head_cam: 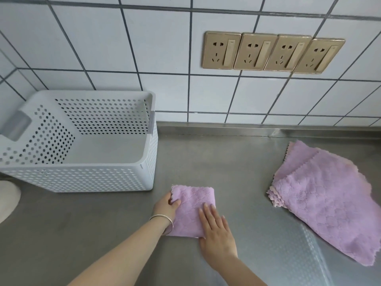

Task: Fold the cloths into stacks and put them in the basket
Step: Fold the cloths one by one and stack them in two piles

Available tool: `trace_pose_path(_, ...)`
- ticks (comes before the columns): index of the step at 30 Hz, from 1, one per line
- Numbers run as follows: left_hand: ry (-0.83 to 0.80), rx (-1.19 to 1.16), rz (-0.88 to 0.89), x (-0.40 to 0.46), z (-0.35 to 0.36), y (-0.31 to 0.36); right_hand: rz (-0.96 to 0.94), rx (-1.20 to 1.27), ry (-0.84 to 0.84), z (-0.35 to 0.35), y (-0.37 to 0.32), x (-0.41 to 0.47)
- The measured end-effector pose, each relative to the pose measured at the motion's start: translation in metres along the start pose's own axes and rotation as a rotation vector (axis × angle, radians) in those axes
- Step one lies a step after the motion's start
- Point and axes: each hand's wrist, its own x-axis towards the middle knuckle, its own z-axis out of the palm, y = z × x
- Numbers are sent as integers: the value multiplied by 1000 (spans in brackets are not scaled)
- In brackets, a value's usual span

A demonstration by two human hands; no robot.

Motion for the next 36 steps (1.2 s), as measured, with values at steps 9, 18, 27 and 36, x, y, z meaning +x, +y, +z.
trace_pose_path(9,145,-7,74,8,11,-10,12,-16,-55,13,-4,-2)
trace_pose_path(18,129,843,713,-32,29,-57,-18,37,53,19,-6,-13)
trace_pose_path(27,121,954,617,12,26,-44,10,14,-38,18,0,35)
trace_pose_path(36,189,981,496,106,5,25,-12,54,-236,-10,5,160)
